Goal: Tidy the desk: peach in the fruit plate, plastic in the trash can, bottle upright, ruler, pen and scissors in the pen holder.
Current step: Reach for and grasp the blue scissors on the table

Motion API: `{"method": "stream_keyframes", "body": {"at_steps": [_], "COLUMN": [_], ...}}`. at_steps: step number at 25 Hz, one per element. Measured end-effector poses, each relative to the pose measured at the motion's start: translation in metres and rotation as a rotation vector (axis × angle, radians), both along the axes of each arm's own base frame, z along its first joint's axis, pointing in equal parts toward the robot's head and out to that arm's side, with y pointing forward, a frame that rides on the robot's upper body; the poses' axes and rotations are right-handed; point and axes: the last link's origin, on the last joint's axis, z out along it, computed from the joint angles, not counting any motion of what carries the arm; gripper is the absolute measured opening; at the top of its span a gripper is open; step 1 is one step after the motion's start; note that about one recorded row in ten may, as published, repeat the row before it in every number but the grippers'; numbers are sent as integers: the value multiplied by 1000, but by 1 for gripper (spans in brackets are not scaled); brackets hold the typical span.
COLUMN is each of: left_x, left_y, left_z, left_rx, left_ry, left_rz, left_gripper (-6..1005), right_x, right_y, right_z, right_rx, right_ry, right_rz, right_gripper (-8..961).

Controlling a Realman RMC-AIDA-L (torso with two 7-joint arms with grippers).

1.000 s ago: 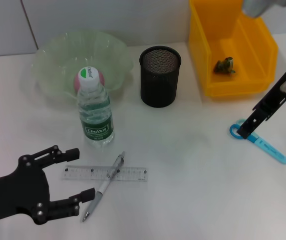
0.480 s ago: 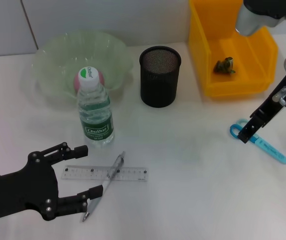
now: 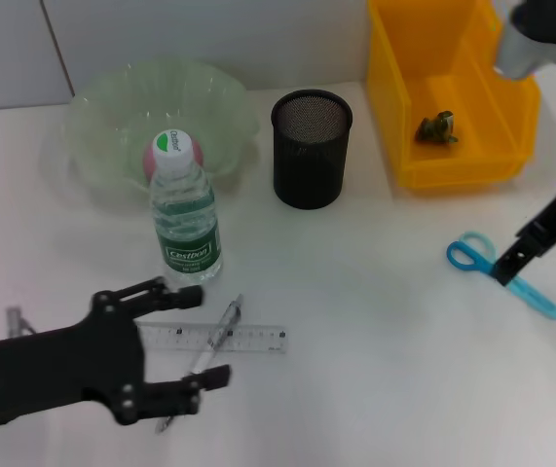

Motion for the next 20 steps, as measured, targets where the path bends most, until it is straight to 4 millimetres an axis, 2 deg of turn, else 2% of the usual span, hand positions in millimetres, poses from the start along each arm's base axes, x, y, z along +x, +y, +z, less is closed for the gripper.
{"method": "stream_keyframes", "body": {"at_steps": [1,2,6,10,20], "left_x": [0,11,30,38,35], "left_y": [0,7,19,23,23], "left_z": [0,-9,-24,-29,-24], "left_rx": [0,-17,-45,-46,-20], "left_ry": [0,8,18,14,-12], "left_rz": [0,-35,-85,-102,-71], "left_gripper": [829,829,829,829,829], "right_x": [4,8,22,31,29], "right_y": [-4,-11,-32,-44,-39], "right_z": [4,11,32,46,45], "right_rx": [9,25,71,112,98], "right_ry": [1,2,15,40,41], "right_rz": [-12,-20,-62,-87,-54], "right_gripper": [842,842,842,842,833]}}
